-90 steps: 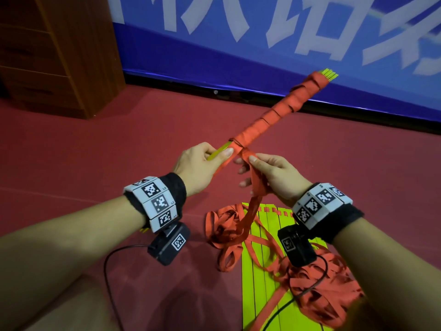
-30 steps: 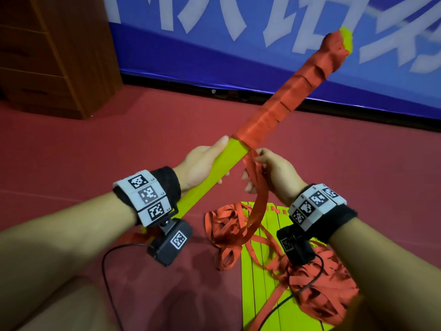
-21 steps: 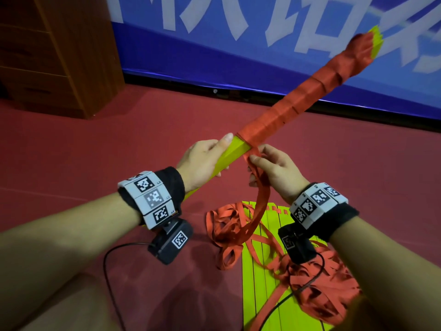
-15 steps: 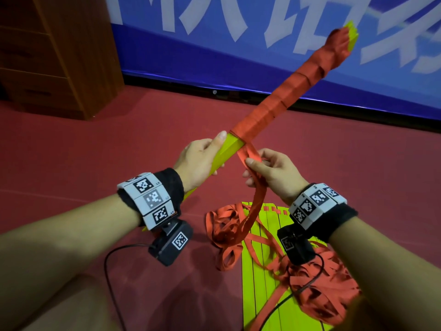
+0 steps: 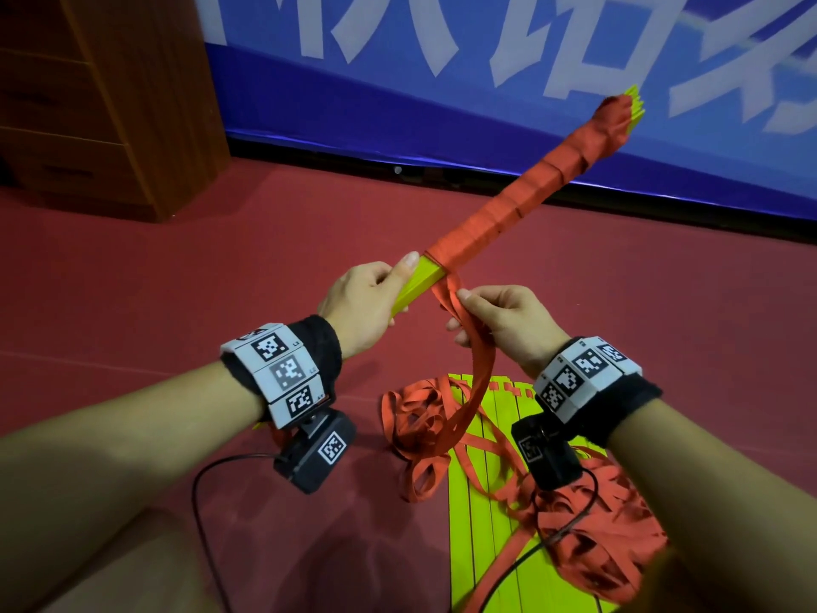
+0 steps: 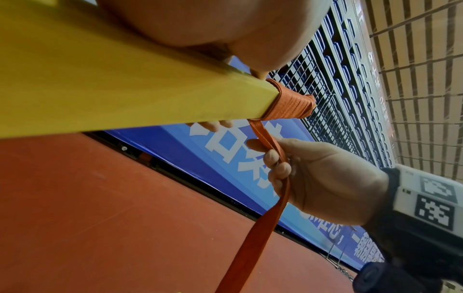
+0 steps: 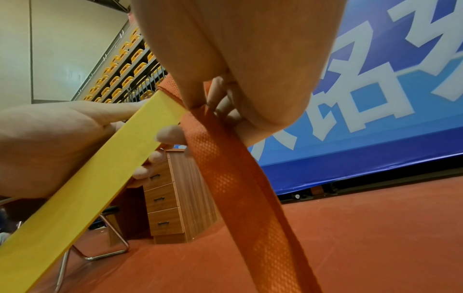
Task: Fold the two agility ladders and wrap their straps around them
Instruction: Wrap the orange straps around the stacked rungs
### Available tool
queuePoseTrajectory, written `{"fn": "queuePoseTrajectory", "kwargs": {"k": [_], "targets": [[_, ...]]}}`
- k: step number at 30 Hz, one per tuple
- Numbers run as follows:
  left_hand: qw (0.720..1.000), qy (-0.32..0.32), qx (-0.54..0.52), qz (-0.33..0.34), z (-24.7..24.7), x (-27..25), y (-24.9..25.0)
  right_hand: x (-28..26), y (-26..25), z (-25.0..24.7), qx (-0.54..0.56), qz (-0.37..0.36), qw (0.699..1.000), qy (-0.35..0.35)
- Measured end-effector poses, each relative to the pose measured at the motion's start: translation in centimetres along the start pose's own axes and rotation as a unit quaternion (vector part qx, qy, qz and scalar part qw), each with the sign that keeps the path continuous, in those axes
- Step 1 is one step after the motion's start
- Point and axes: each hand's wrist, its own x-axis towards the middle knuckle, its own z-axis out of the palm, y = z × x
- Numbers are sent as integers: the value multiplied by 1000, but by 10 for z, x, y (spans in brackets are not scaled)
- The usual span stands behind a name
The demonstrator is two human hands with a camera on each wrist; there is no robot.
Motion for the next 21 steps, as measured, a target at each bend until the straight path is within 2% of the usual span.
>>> {"fn": "queuePoseTrajectory", "kwargs": {"k": [3, 8, 17, 21], "targets": [[1000, -7, 7, 0, 1, 1, 0, 1, 0, -1, -2, -3, 1000, -11], [1000, -10, 4, -7, 2, 1, -1, 1, 2, -3, -105, -31, 992, -55], [999, -17, 22, -15, 6, 2, -7, 4, 0, 7, -70, -4, 997, 13], [999, -10, 40, -25, 9, 3, -9, 4, -6, 11, -72, 40, 997, -1]]}}
